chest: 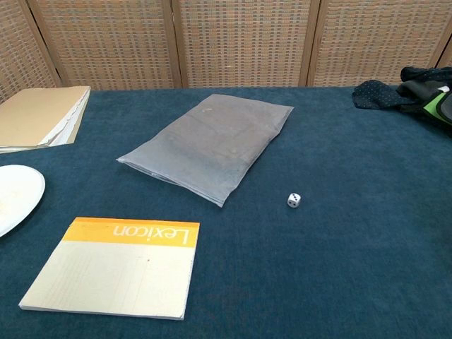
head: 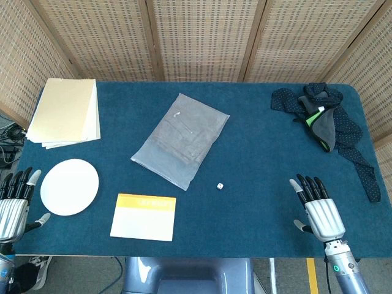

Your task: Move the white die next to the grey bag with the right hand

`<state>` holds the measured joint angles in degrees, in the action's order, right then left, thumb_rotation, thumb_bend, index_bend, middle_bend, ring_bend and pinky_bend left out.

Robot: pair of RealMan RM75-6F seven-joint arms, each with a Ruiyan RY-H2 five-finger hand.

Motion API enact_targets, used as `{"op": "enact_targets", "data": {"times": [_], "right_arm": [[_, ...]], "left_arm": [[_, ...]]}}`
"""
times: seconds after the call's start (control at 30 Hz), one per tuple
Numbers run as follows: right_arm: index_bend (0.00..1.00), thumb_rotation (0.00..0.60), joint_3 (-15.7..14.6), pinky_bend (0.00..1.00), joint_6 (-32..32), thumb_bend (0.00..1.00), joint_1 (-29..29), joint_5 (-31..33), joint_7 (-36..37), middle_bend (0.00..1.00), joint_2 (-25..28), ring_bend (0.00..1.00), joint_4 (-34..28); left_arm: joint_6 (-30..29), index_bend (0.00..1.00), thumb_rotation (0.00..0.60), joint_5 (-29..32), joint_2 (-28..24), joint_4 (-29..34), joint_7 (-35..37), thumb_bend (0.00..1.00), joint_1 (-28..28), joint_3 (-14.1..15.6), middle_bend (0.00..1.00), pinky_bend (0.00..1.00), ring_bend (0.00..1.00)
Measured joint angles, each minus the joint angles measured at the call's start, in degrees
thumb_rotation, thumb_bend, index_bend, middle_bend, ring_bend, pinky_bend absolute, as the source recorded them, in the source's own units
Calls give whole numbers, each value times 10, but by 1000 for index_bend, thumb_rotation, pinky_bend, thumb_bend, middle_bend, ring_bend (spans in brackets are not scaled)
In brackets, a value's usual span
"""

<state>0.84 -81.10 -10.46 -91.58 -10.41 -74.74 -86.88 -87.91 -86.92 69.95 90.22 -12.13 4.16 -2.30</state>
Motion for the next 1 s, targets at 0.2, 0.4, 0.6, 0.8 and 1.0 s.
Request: {"op": "enact_targets", "data": {"times": [0.2, 0.4, 0.6, 0.8, 1.0], "right_arm": [[0, 600, 0, 0, -5, 240, 1, -2, 1, 0, 1, 0, -1], [0, 600, 0, 0, -7, 240, 2, -3, 4, 0, 3, 0, -3], [0, 600, 0, 0, -4, 241, 1, -2, 1, 0, 2, 0, -3], [0, 600, 1, 0, -5, 240, 2, -1, 0, 0, 2, 0, -6], [0, 600, 2, 0, -6, 240, 3, 2, 3, 0, 2, 0, -5]], "left_arm": [[-1, 0, 600, -1, 0, 0, -1, 0, 0, 0, 0, 0, 0], [-3, 0, 600, -3, 0, 1, -1, 0, -1, 0, 0, 0, 0], [0, 0, 600, 1, 0, 0, 1, 0, 0, -1, 0, 0, 0], [2, 0, 600, 1, -1, -1, 5, 0, 2, -2, 0, 0, 0], [4, 0, 600, 0, -1, 2, 4, 0, 3, -1, 0, 0, 0]]}}
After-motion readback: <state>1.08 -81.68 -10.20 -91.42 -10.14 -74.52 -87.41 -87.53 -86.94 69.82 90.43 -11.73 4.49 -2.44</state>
